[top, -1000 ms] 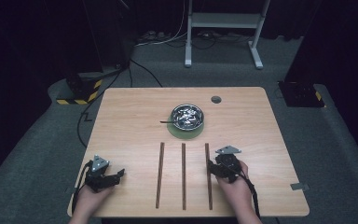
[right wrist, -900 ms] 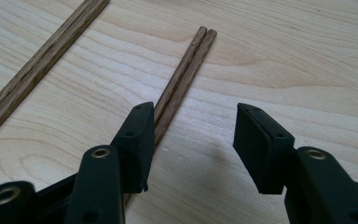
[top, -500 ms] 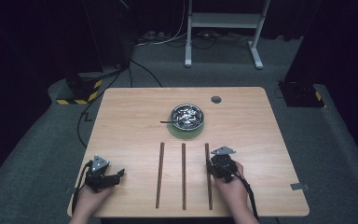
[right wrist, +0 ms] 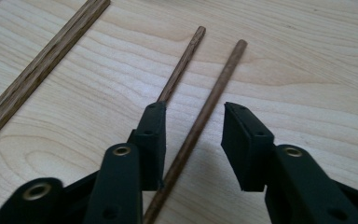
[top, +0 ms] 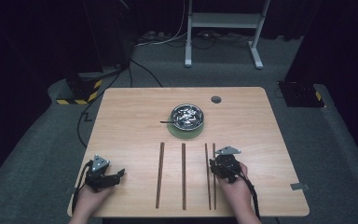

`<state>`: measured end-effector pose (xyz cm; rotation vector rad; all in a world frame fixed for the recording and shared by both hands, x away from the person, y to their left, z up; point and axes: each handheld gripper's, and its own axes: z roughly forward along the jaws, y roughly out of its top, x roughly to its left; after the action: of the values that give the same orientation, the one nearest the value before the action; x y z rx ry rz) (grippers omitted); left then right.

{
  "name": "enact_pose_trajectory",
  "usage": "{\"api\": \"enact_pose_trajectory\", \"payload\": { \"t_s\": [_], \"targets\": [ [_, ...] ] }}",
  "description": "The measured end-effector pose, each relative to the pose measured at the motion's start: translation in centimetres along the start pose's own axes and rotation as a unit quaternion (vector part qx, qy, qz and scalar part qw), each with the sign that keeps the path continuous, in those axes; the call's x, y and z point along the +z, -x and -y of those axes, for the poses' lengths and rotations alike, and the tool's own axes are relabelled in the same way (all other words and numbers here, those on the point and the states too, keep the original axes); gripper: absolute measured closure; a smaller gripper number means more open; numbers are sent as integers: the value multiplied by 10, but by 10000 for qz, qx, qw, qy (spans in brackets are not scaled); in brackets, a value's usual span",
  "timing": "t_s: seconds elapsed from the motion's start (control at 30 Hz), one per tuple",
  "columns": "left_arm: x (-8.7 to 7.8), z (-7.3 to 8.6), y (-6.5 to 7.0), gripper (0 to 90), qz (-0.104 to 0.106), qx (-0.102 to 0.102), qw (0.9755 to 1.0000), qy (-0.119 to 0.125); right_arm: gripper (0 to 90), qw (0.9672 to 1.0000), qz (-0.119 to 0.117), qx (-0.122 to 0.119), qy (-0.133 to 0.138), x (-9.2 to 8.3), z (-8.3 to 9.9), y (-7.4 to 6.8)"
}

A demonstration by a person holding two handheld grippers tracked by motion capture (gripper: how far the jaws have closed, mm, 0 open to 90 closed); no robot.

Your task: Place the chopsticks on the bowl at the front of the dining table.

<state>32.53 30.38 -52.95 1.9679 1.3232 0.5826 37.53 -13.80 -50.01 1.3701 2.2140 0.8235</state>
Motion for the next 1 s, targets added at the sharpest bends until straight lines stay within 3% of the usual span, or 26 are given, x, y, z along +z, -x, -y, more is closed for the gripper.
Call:
{"api": "enact_pose_trajectory", "payload": {
  "t_s": [0.2,0.47,0.67,0.77,1.0],
  "targets": [
    [0,0,0,244,0,1,10000,-2,660,9998,-51,145,-153,2,6,1],
    [0,0,0,244,1,0,10000,0,712,9996,-13,105,-257,4,8,5],
    [0,0,0,244,1,0,10000,0,762,9989,157,338,-284,0,11,27],
    [0,0,0,244,0,0,10000,-1,723,9978,209,504,-374,-3,12,42],
    [0,0,0,244,0,0,10000,0,659,9963,278,650,-483,-10,16,44]
  ]
}}
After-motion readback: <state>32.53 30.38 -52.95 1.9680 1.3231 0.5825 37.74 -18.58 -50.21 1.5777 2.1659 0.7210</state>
